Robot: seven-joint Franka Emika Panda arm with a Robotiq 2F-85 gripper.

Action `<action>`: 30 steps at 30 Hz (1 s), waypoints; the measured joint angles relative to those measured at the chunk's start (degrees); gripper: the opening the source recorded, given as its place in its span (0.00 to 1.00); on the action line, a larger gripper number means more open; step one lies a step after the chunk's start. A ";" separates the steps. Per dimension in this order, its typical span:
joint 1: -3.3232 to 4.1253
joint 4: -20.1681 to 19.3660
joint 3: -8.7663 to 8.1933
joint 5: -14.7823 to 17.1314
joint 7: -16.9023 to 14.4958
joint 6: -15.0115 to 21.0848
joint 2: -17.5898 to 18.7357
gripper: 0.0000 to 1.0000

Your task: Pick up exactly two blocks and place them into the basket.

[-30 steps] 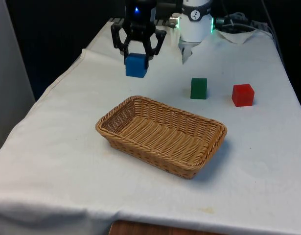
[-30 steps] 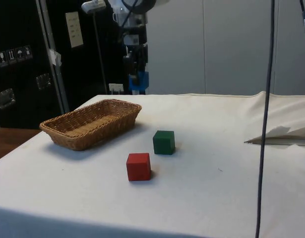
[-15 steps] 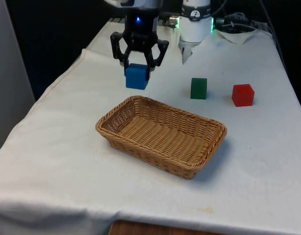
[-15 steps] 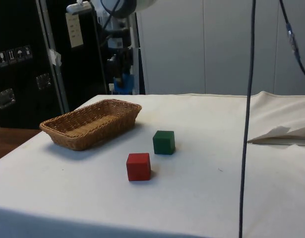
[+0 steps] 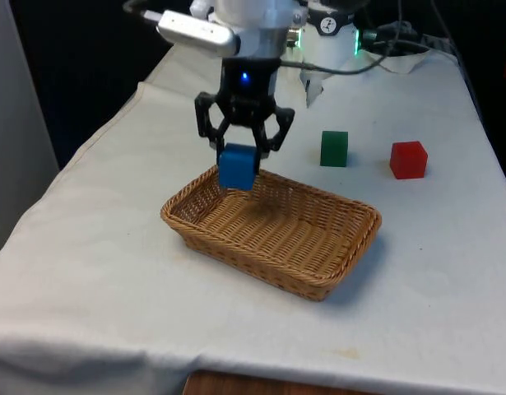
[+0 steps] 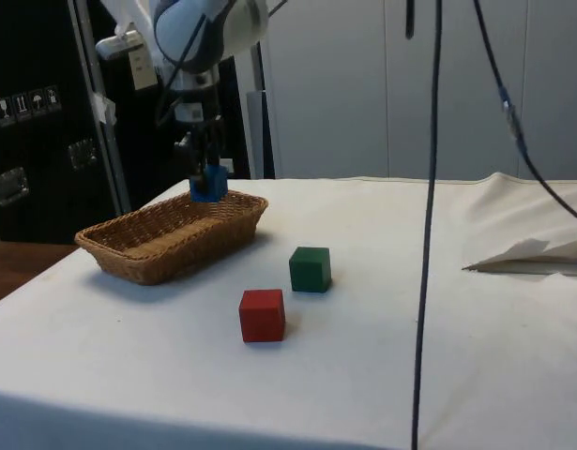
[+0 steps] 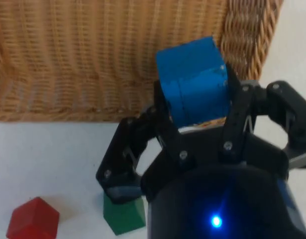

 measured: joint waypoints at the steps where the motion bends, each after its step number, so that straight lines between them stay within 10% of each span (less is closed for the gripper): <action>1: 0.00 1.38 0.06 0.40 0.00 0.00 1.43 0.03; 23: -1.20 10.60 0.23 7.45 -4.41 -0.40 11.52 0.04; 30: -1.38 10.71 0.23 7.51 -4.70 -0.40 11.69 0.67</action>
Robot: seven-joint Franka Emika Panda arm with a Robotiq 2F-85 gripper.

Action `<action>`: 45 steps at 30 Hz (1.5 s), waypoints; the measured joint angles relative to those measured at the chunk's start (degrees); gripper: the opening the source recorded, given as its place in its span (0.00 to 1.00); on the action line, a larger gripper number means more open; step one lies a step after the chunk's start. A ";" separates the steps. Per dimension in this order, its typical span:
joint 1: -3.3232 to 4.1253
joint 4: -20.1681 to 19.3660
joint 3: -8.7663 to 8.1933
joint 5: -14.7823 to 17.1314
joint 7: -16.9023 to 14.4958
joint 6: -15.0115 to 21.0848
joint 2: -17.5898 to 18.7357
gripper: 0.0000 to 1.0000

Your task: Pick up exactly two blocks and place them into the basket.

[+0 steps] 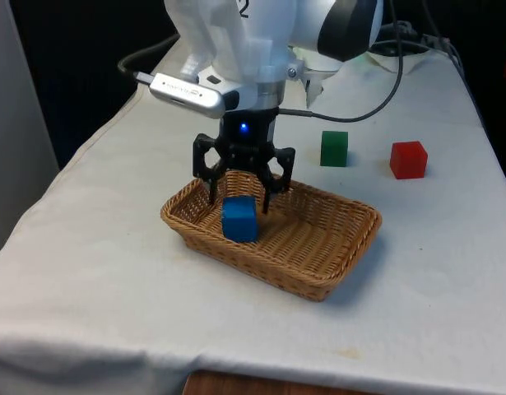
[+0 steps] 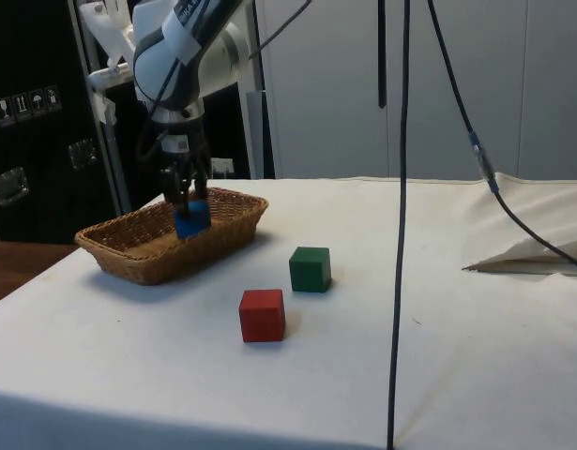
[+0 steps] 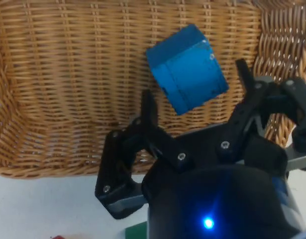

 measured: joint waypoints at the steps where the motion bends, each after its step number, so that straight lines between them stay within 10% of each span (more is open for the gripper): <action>1: 0.00 0.00 0.00 0.00 0.00 0.00 0.00 0.76; 4: 0.00 0.06 0.00 0.00 -0.06 0.00 0.00 1.00; 17: 0.00 -0.17 -0.29 0.00 -0.40 -0.63 -0.86 1.00; 45: 2.52 -16.50 -0.40 -8.59 0.69 -5.04 -22.52 1.00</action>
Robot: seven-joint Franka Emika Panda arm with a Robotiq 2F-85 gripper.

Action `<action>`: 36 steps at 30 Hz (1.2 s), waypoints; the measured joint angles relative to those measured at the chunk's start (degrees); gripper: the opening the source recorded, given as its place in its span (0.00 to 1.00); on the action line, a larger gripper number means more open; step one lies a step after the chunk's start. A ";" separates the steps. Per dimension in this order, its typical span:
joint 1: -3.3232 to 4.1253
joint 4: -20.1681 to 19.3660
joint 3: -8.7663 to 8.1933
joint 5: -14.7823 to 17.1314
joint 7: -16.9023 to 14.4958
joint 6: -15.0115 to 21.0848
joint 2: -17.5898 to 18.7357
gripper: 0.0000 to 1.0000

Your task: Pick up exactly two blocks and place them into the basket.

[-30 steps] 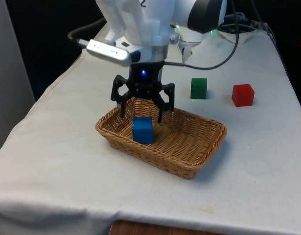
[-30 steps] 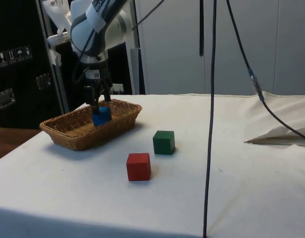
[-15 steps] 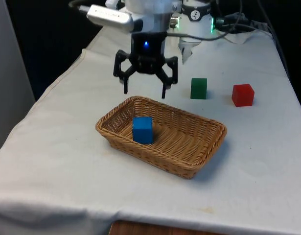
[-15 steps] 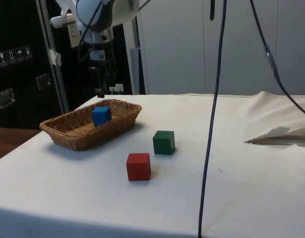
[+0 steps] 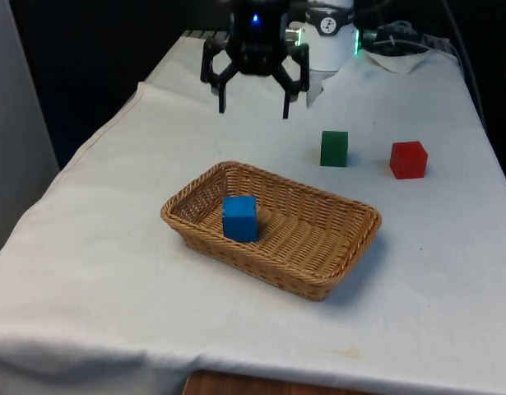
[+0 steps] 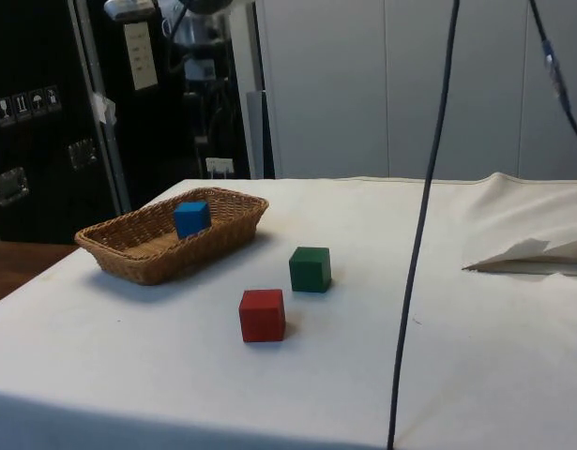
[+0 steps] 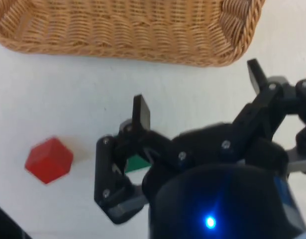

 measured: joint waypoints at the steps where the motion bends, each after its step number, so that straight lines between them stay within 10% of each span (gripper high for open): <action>1: 0.11 -0.63 0.06 -0.29 0.17 -0.11 -0.80 1.00; 36: 0.92 -22.57 6.47 -6.59 7.10 1.43 -19.37 1.00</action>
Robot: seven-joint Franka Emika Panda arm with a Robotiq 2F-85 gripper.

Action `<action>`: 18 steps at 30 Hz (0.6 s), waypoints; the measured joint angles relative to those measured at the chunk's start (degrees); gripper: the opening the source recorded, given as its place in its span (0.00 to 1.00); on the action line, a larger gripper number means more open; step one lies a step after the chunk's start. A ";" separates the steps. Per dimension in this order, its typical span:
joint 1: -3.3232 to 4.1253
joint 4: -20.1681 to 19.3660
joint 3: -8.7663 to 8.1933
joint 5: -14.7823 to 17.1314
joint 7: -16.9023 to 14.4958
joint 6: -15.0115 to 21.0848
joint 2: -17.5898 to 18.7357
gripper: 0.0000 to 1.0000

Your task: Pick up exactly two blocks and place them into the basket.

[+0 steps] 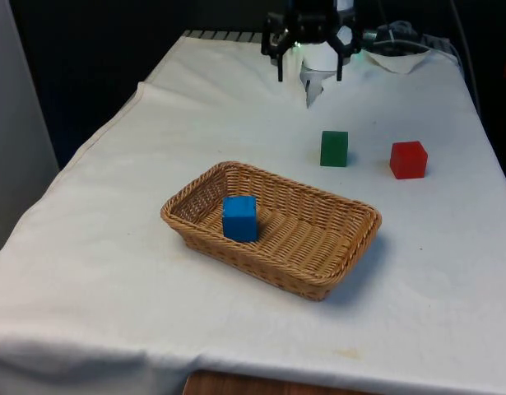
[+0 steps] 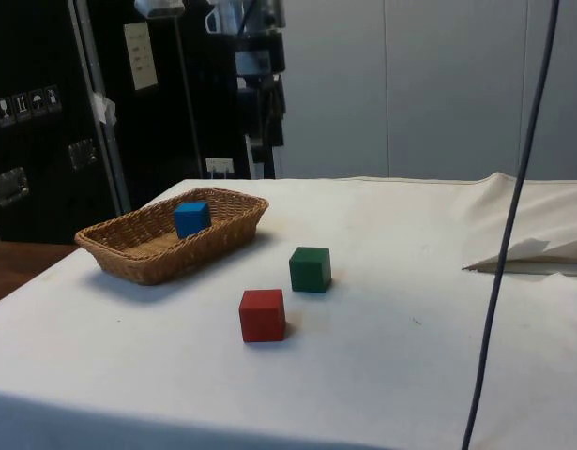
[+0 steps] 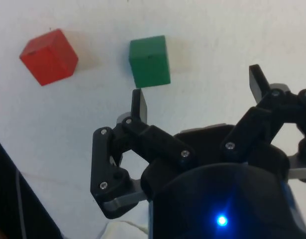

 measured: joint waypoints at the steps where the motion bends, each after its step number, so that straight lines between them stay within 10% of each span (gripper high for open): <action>1: 0.00 -0.63 0.23 0.00 0.17 0.23 -0.34 1.00; 18: 0.00 -9.57 4.35 0.00 5.04 8.94 -0.06 1.00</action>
